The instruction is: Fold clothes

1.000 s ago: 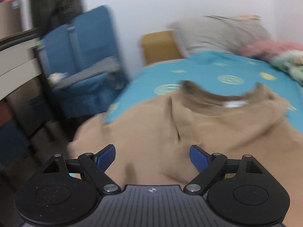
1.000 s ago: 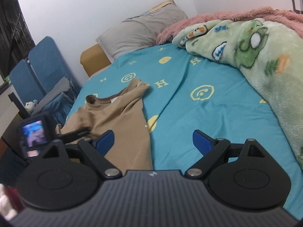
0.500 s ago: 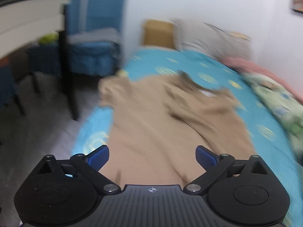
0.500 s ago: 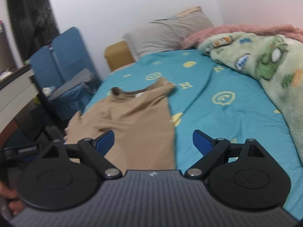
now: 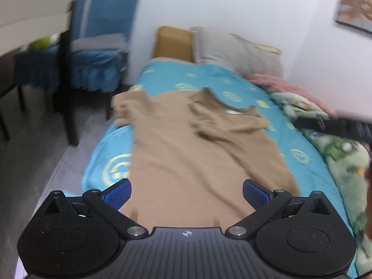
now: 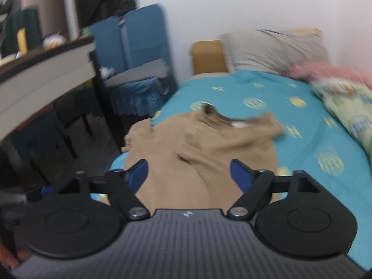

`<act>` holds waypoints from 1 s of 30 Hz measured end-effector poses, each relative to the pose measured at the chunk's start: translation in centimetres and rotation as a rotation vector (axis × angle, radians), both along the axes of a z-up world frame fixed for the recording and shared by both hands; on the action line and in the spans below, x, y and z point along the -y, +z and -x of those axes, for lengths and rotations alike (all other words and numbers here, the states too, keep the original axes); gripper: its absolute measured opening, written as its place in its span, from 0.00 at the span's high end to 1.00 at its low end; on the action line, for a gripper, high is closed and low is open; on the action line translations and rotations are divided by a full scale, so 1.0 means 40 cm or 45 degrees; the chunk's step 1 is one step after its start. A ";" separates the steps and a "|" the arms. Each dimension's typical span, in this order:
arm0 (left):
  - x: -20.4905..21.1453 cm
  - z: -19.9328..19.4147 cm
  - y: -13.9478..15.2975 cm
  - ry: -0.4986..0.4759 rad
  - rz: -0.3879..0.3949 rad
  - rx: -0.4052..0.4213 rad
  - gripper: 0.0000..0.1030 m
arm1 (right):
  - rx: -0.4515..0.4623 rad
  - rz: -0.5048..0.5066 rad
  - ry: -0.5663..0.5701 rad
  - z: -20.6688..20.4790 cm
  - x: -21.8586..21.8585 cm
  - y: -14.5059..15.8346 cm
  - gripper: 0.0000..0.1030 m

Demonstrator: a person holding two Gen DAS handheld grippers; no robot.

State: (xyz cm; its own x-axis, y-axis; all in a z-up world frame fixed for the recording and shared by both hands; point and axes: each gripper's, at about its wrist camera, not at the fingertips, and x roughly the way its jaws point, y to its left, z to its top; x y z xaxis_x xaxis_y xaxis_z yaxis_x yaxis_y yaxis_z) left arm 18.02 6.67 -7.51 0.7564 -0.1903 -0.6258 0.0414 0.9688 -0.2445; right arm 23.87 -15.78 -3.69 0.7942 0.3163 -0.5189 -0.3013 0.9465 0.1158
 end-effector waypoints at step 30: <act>-0.210 -0.109 -0.187 0.318 0.202 -0.053 0.01 | -0.031 0.383 0.144 -0.664 -0.686 -0.233 0.96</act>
State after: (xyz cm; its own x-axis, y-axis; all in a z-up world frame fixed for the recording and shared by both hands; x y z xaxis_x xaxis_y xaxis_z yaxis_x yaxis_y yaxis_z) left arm 22.40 15.06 -14.99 0.7665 -0.0996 -0.6345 -0.2067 0.8971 -0.3905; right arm 50.42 11.66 -13.03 0.7489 0.2316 -0.6209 -0.4074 0.8999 -0.1557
